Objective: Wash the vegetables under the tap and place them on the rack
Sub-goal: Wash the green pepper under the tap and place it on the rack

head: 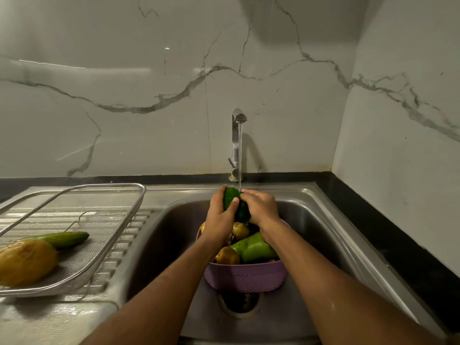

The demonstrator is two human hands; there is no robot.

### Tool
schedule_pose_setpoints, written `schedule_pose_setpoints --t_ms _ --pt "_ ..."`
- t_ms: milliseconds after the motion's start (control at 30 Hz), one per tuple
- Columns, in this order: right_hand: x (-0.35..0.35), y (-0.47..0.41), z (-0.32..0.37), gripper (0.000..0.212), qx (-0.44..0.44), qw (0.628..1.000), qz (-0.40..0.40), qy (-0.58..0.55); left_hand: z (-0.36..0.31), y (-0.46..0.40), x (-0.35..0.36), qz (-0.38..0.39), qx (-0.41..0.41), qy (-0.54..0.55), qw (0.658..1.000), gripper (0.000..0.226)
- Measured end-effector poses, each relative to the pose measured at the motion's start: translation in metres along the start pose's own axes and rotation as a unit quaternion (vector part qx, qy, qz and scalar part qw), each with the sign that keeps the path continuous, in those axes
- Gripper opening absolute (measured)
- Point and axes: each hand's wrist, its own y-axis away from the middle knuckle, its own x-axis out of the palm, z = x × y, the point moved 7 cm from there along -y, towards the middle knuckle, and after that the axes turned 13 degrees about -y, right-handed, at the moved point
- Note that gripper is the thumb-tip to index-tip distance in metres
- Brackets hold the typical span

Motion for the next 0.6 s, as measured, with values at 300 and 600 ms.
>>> schedule_pose_setpoints --t_ms 300,600 --pt "-0.007 0.007 0.009 0.014 -0.082 0.991 -0.105 -0.009 -0.017 0.005 -0.004 0.011 0.097 -0.084 0.992 0.055" --pt "0.001 0.007 0.007 0.028 -0.043 0.998 -0.009 0.050 -0.005 -0.003 -0.002 -0.012 0.064 -0.090 0.994 0.056"
